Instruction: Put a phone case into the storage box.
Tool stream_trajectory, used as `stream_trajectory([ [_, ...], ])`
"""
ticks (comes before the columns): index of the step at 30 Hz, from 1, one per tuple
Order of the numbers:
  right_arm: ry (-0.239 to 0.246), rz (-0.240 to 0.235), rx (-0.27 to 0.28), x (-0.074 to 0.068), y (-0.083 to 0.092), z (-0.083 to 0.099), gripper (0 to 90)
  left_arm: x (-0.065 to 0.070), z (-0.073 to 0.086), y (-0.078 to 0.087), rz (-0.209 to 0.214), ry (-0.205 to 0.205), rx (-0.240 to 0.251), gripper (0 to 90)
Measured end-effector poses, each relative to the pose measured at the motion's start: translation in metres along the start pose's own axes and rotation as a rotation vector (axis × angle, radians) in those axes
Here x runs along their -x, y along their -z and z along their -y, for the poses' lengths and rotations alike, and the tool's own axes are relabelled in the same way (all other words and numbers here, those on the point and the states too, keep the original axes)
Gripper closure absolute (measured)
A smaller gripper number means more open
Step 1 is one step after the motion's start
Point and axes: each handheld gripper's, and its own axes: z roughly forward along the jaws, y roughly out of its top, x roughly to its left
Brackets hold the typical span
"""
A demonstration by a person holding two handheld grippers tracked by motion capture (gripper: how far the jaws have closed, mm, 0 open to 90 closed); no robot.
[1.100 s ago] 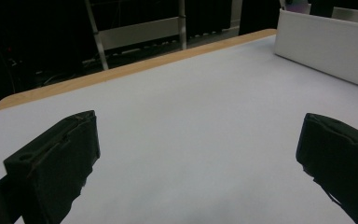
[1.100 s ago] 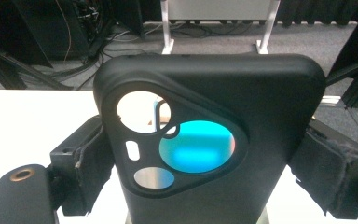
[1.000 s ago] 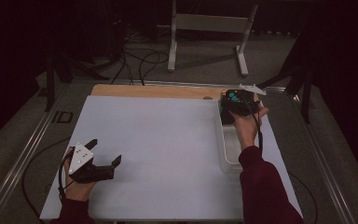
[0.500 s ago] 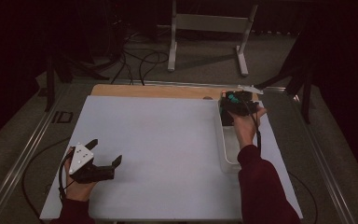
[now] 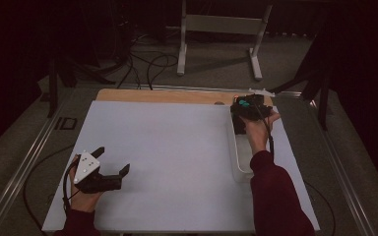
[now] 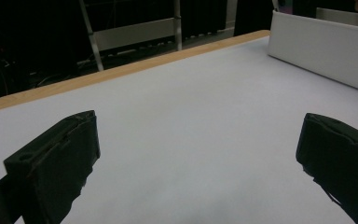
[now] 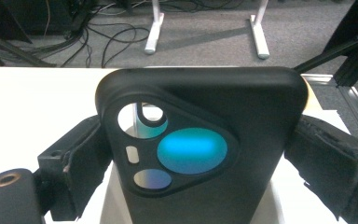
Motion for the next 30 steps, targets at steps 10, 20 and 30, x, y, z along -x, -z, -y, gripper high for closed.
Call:
stream_trajectory([
  [10,-0.013,-0.022,-0.001,0.001,-0.002,-0.005,7.8,0.000,0.000,0.000,0.004,0.001,-0.002,0.0],
  [20,-0.022,-0.022,0.015,0.004,0.003,-0.011,7.6,0.000,0.000,0.001,0.005,0.004,0.001,0.0],
  [30,-0.005,-0.051,0.028,0.007,0.014,-0.010,7.7,0.000,0.000,0.001,0.002,0.006,0.003,0.0],
])
